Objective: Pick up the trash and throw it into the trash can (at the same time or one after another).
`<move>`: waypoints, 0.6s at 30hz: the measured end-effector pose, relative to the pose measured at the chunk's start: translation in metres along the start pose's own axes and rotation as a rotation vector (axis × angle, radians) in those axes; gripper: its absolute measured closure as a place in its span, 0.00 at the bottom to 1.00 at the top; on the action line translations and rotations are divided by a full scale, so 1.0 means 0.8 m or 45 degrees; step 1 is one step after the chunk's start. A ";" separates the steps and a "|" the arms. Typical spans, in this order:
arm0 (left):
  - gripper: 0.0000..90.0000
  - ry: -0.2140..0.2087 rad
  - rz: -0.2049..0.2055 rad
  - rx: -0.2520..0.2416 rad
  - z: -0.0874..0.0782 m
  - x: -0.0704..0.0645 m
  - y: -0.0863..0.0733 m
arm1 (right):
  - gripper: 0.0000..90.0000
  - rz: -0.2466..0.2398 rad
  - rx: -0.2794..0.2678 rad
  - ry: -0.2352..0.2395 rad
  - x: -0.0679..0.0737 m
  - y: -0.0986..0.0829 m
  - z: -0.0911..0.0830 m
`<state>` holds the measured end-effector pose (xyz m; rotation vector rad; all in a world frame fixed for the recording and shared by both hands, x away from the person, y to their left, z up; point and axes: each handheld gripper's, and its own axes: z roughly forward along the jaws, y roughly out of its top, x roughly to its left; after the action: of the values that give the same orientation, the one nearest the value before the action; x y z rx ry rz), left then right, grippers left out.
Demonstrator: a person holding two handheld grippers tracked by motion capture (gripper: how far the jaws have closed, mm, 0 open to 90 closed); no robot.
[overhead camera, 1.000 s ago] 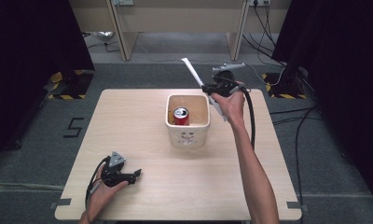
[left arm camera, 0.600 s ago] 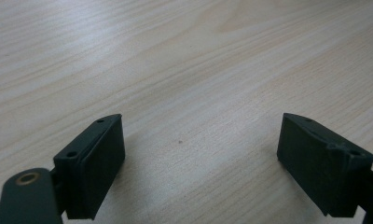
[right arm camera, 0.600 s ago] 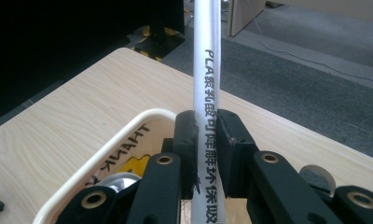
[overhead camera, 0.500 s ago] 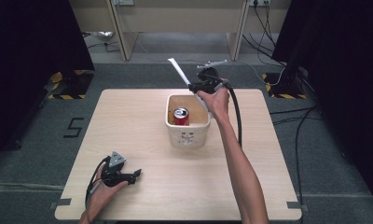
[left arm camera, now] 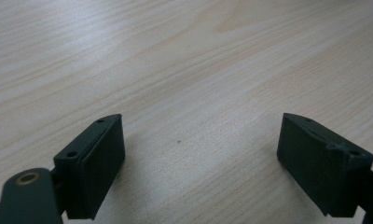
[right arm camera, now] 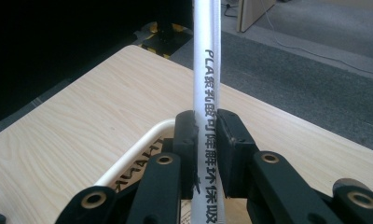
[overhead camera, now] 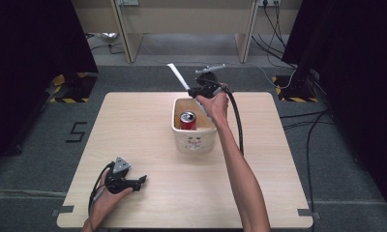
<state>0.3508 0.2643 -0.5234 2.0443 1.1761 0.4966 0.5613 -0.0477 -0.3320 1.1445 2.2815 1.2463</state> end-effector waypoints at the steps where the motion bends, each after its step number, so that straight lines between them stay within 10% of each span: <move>1: 0.16 0.000 0.000 0.000 0.000 0.000 0.000 | 0.88 0.001 0.002 0.000 0.000 0.000 0.001; 18: 0.16 -0.002 0.004 0.002 -0.001 0.000 0.000 | 0.87 0.020 0.023 -0.020 -0.002 -0.013 0.026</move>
<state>0.3503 0.2645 -0.5234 2.0478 1.1731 0.4953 0.5690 -0.0403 -0.3523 1.1760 2.2813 1.2205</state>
